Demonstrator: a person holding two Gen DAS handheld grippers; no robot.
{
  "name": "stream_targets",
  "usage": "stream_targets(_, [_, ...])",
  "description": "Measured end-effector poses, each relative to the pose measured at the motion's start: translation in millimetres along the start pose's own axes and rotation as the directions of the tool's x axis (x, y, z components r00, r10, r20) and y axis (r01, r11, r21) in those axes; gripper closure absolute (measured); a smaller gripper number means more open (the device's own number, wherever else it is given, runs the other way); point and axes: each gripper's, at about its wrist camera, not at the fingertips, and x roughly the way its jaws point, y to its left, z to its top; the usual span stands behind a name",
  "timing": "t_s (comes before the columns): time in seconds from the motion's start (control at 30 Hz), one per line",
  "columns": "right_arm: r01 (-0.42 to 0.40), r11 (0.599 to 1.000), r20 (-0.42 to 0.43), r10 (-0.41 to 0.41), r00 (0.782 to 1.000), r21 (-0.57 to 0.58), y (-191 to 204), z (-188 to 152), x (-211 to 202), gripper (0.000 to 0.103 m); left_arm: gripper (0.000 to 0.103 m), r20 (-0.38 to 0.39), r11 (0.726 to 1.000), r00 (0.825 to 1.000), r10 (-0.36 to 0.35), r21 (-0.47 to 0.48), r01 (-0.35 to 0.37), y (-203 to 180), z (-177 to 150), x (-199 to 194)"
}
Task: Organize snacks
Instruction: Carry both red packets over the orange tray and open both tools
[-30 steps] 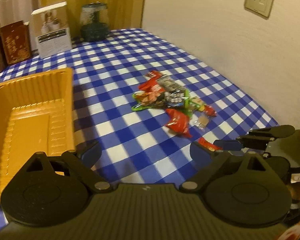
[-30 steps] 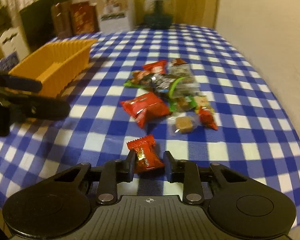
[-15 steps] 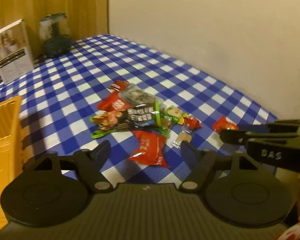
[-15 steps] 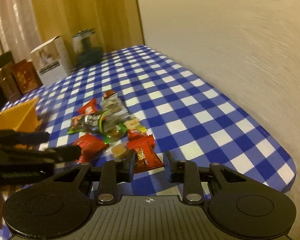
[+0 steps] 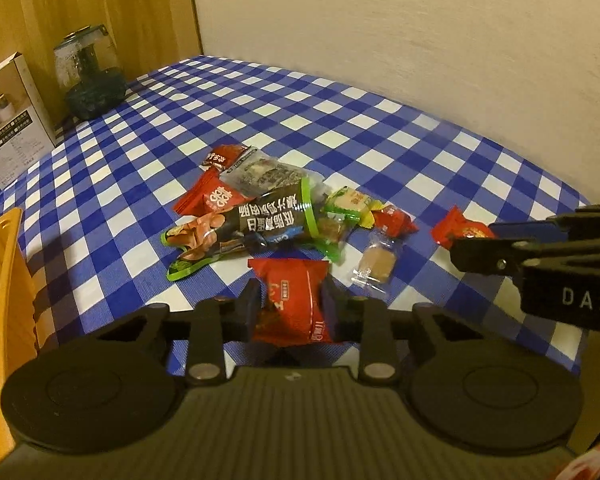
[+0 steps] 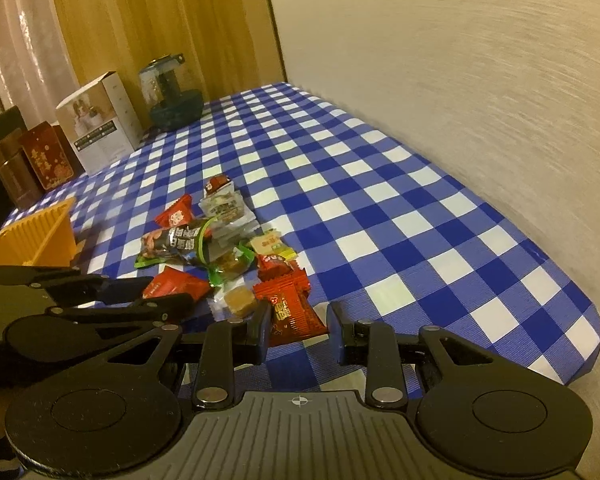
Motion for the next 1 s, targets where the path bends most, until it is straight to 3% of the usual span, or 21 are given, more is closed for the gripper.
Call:
stream_targets(0.33, [-0.032, 0.999, 0.035, 0.031, 0.999, 0.016, 16.7, 8.7, -9.9, 0.073, 0.077, 0.022, 0.992, 1.0, 0.008, -0.122, -0.005, 15.9, -12.4, -41.6])
stream_targets(0.6, [-0.11, 0.993, 0.04, 0.112, 0.993, -0.038, 56.0, 15.7, -16.6, 0.073, 0.078, 0.074, 0.974, 0.994, 0.082, -0.219, -0.064, 52.0, -18.8, -100.4])
stream_targets(1.0, [-0.32, 0.936, 0.008, 0.324, 0.946, -0.15, 157.7, 17.7, -21.3, 0.073, 0.078, 0.083, 0.914, 0.968, 0.237, -0.355, -0.193, 126.8, -53.5, -173.0])
